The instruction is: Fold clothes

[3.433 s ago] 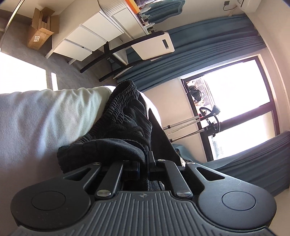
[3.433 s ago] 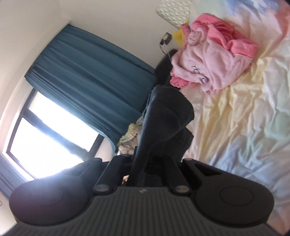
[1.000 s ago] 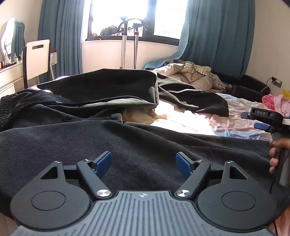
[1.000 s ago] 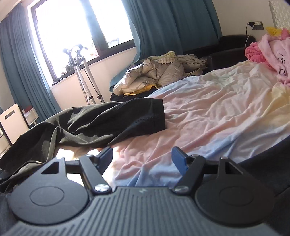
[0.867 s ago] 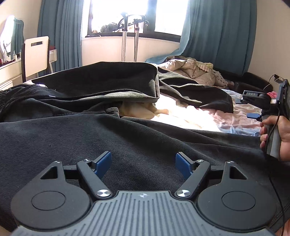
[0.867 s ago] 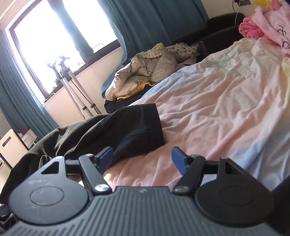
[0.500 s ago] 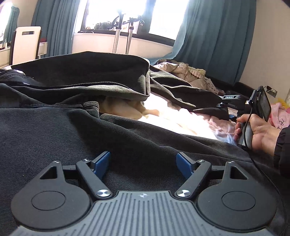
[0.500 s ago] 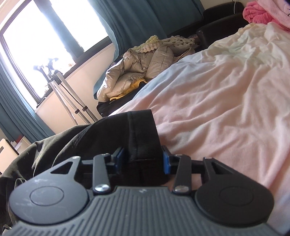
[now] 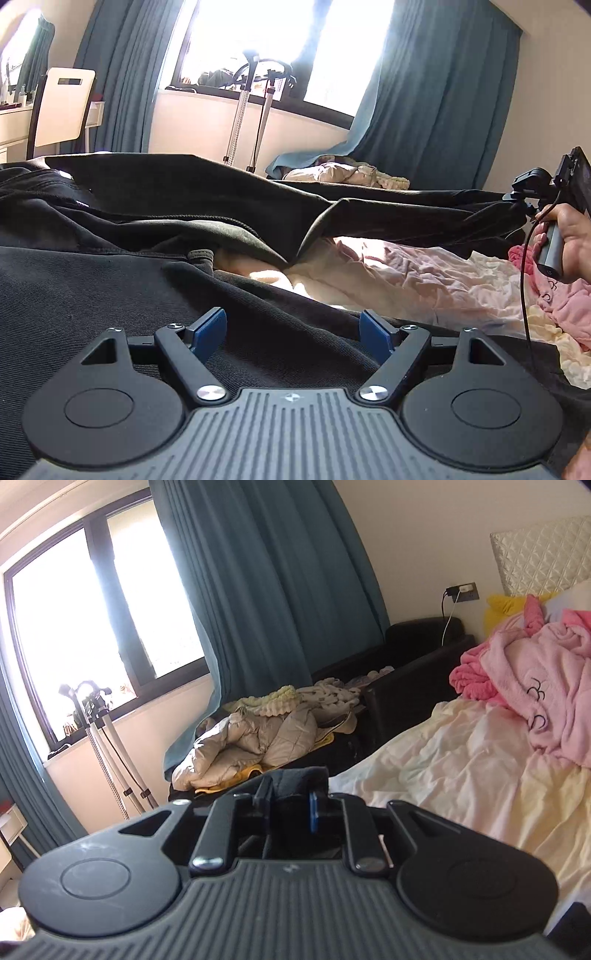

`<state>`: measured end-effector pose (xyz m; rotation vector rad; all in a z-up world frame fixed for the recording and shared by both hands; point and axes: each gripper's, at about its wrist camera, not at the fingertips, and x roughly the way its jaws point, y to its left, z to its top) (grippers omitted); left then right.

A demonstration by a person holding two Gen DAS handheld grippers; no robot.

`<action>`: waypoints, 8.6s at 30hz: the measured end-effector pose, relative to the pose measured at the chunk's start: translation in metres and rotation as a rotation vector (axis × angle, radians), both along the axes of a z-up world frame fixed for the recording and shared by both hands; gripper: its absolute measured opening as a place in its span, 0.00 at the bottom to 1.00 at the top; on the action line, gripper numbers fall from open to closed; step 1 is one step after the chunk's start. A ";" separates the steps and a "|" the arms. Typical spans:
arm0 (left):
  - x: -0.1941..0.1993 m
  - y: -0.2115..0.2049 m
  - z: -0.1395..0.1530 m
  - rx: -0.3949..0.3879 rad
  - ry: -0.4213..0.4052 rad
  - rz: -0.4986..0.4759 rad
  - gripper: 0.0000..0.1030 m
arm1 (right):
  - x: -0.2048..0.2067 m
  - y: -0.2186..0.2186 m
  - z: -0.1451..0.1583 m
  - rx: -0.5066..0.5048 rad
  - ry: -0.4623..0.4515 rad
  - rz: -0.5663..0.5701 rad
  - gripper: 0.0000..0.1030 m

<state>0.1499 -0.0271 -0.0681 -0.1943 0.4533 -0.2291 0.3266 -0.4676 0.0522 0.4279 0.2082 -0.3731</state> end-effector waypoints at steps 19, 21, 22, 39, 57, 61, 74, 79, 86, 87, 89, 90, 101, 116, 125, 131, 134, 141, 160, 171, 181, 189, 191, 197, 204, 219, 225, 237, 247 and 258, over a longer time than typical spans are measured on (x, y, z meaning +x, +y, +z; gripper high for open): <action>0.015 -0.002 -0.013 -0.044 0.124 -0.007 0.80 | -0.138 -0.060 -0.153 0.597 0.163 0.088 0.65; 0.015 -0.001 -0.013 -0.047 0.130 -0.006 0.80 | -0.145 -0.048 -0.161 0.668 0.171 0.126 0.70; 0.014 -0.001 -0.013 -0.048 0.133 -0.008 0.80 | -0.146 -0.041 -0.165 0.688 0.182 0.134 0.72; 0.023 0.002 -0.025 -0.044 0.148 -0.009 0.80 | -0.028 -0.025 -0.032 0.242 -0.108 0.076 0.05; 0.014 0.000 -0.021 -0.032 0.137 -0.061 0.80 | -0.072 -0.080 -0.123 0.351 0.043 -0.068 0.05; 0.016 -0.002 -0.022 -0.010 0.137 -0.059 0.80 | -0.076 -0.083 -0.088 0.189 -0.009 -0.055 0.05; 0.014 -0.005 -0.024 0.018 0.145 -0.064 0.80 | -0.146 -0.091 -0.181 0.307 0.176 -0.164 0.21; 0.011 -0.005 -0.018 0.025 0.130 -0.049 0.80 | -0.177 -0.043 -0.148 0.155 0.174 -0.102 0.48; -0.007 -0.009 -0.027 0.048 0.166 -0.092 0.80 | -0.224 0.037 -0.122 0.019 0.228 0.073 0.49; -0.011 -0.012 -0.027 0.071 0.162 -0.098 0.80 | -0.230 0.047 -0.118 0.004 0.230 0.099 0.49; -0.023 -0.016 -0.023 0.132 0.123 -0.104 0.80 | -0.242 0.068 -0.112 -0.025 0.233 0.153 0.49; -0.028 -0.017 -0.021 0.149 0.107 -0.105 0.80 | -0.247 0.077 -0.108 -0.039 0.234 0.178 0.49; -0.069 -0.003 0.000 0.187 0.036 -0.054 0.84 | -0.282 0.103 -0.115 -0.026 0.206 0.258 0.50; -0.071 0.006 0.005 0.196 0.080 0.020 0.86 | -0.247 0.140 -0.163 -0.217 0.294 0.420 0.68; -0.068 0.007 0.003 0.177 0.086 0.013 0.86 | -0.239 0.153 -0.188 -0.284 0.358 0.445 1.00; -0.070 0.012 0.006 0.143 0.082 0.010 0.86 | -0.241 0.154 -0.191 -0.262 0.343 0.416 1.00; -0.070 0.014 0.007 0.127 0.083 0.012 0.86 | -0.243 0.152 -0.192 -0.250 0.332 0.412 1.00; -0.070 0.014 0.008 0.102 0.084 0.008 0.86 | -0.244 0.141 -0.194 -0.172 0.310 0.430 1.00; -0.070 0.009 0.010 0.085 0.075 -0.005 0.86 | -0.244 0.143 -0.194 -0.165 0.307 0.430 1.00; -0.070 0.009 0.012 0.073 0.071 -0.001 0.86 | -0.244 0.142 -0.193 -0.164 0.308 0.432 1.00; -0.071 0.011 0.014 0.068 0.066 0.005 0.86 | -0.245 0.142 -0.194 -0.164 0.308 0.431 1.00; -0.070 0.021 0.019 0.039 0.079 0.046 0.86 | -0.244 0.141 -0.194 -0.164 0.305 0.432 1.00; -0.071 0.030 0.023 0.018 0.085 0.064 0.86 | -0.244 0.141 -0.194 -0.162 0.304 0.432 1.00; -0.082 0.070 0.039 -0.074 0.131 0.139 0.87 | -0.244 0.142 -0.195 -0.170 0.301 0.421 1.00; -0.100 0.117 0.059 -0.135 0.133 0.188 0.88 | -0.233 0.144 -0.189 -0.182 0.357 0.428 1.00; -0.110 0.239 0.037 -0.634 0.259 0.454 0.90 | -0.310 0.018 -0.064 0.093 0.072 0.054 1.00; -0.097 0.262 0.011 -0.832 0.364 0.456 0.90 | -0.351 -0.068 -0.112 0.472 0.115 -0.189 1.00; -0.038 0.268 -0.033 -0.950 0.488 0.507 0.53 | -0.314 -0.089 -0.183 0.746 0.108 -0.210 0.68; -0.081 0.269 -0.024 -1.133 0.250 0.474 0.08 | -0.320 -0.081 -0.165 0.661 -0.065 -0.262 0.06; -0.137 0.299 0.012 -1.130 0.199 0.405 0.08 | -0.354 -0.058 -0.109 0.518 -0.136 -0.275 0.06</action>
